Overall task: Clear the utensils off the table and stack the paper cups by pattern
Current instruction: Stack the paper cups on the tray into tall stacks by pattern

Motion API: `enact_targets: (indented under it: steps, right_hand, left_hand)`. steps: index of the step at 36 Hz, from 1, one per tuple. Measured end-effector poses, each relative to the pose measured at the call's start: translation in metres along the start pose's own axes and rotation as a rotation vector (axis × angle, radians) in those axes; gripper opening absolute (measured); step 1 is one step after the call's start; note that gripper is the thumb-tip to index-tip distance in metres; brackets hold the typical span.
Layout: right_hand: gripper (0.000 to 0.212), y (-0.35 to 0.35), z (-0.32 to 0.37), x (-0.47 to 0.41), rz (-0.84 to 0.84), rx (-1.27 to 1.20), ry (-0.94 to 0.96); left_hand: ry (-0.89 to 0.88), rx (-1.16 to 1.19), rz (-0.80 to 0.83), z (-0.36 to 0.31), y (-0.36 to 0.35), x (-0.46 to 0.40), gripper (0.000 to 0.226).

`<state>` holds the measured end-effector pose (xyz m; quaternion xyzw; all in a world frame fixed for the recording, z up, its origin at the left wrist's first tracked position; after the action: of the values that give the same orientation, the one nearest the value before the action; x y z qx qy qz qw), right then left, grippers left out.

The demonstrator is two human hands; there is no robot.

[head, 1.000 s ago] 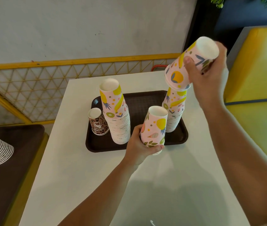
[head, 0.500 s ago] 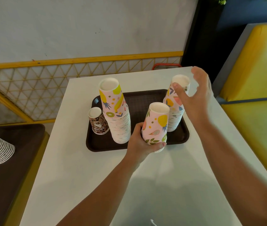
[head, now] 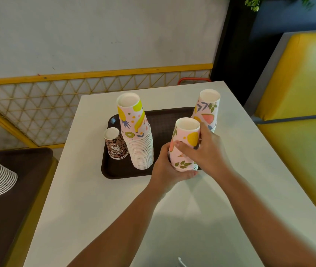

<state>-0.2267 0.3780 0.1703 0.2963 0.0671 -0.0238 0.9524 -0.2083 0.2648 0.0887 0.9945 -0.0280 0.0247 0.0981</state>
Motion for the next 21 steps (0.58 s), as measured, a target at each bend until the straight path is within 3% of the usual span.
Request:
enact_targets:
  steps: [5, 10, 16, 18, 21]
  right_hand:
    - [0.062, 0.001, 0.002, -0.001, 0.009, -0.021, 0.01]
    - [0.044, 0.013, 0.008, -0.009, -0.013, -0.032, 0.018]
    - [0.047, 0.028, 0.017, -0.025, -0.029, -0.123, 0.014]
    - [0.061, 0.04, 0.024, -0.031, -0.067, -0.189, 0.014]
    - [0.05, 0.076, 0.04, -0.042, -0.241, -0.266, 0.062]
  left_hand:
    - [-0.025, 0.012, 0.007, 0.003, 0.001, 0.0, 0.085]
    - [0.006, 0.011, 0.003, 0.011, 0.002, -0.001, 0.081]
    - [0.03, -0.036, -0.013, 0.011, 0.002, -0.002, 0.074]
    - [0.031, -0.032, -0.021, 0.012, 0.004, -0.002, 0.076]
    - [0.046, -0.02, -0.033, 0.015, 0.006, -0.003, 0.076]
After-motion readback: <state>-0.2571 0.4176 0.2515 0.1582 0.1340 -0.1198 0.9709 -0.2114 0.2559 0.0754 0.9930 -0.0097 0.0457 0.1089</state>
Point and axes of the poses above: each hand's wrist, its own x-axis away from the middle knuckle, its own y-axis out of the back of the hand, z = x × y, the point moved 10 cm from there along -x, towards the middle knuckle, and after that the axes turned 1 degree about -y, right-handed, at the moved point
